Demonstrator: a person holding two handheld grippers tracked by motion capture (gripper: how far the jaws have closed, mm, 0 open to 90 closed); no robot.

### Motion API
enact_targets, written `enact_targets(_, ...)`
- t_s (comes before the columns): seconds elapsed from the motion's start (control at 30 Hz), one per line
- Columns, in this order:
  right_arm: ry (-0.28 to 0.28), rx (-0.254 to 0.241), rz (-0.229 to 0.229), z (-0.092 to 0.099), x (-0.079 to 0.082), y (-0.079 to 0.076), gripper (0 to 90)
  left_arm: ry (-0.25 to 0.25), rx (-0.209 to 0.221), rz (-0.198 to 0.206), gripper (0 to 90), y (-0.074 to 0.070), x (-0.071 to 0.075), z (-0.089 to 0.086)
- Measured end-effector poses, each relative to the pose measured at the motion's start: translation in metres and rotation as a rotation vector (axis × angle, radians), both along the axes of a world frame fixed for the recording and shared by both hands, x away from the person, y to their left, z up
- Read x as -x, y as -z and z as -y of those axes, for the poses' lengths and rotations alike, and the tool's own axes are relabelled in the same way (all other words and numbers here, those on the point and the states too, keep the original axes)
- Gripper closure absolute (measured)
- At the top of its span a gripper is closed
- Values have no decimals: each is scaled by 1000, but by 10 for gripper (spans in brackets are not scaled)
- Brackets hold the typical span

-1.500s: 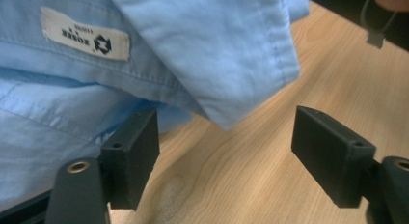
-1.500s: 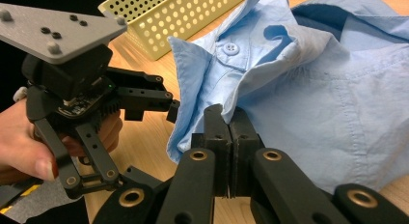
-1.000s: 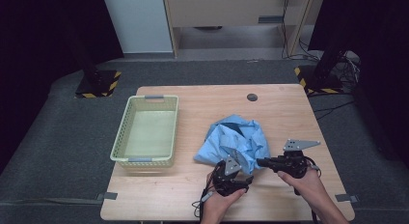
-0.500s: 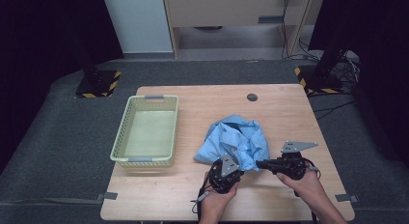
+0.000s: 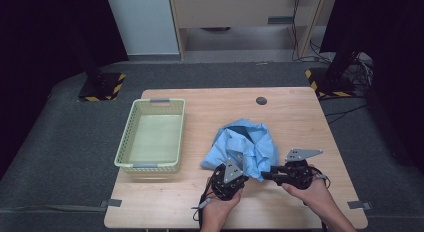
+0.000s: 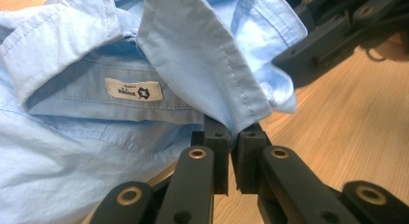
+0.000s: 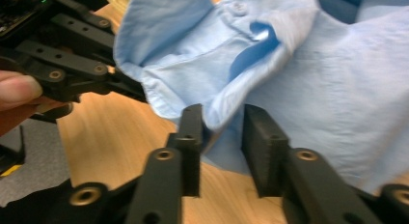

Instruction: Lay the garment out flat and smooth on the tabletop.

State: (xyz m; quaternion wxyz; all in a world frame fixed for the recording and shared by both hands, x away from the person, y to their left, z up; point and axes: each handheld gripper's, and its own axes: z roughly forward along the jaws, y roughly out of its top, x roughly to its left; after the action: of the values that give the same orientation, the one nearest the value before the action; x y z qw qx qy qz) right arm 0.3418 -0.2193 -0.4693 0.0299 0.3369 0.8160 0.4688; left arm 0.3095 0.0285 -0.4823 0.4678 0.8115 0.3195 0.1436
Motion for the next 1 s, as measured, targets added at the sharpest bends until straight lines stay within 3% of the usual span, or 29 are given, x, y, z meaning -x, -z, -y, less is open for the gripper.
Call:
enact_targets(0.27, 46, -16, 2, 11, -6, -12, 490, 0, -6, 4, 872, -1, 0, -1)
enact_targets(0.53, 92, -54, 13, 20, -18, -27, 450, 0, -3, 3, 872, -1, 0, -3)
enact_targets(0.77, 176, -45, -15, 23, -46, -28, 429, 1, -4, 2, 872, 0, 1, -3)
enact_targets(1.0, 224, -14, -55, 20, -73, -16, 401, 17, -17, 4, 872, 1, 3, 1)
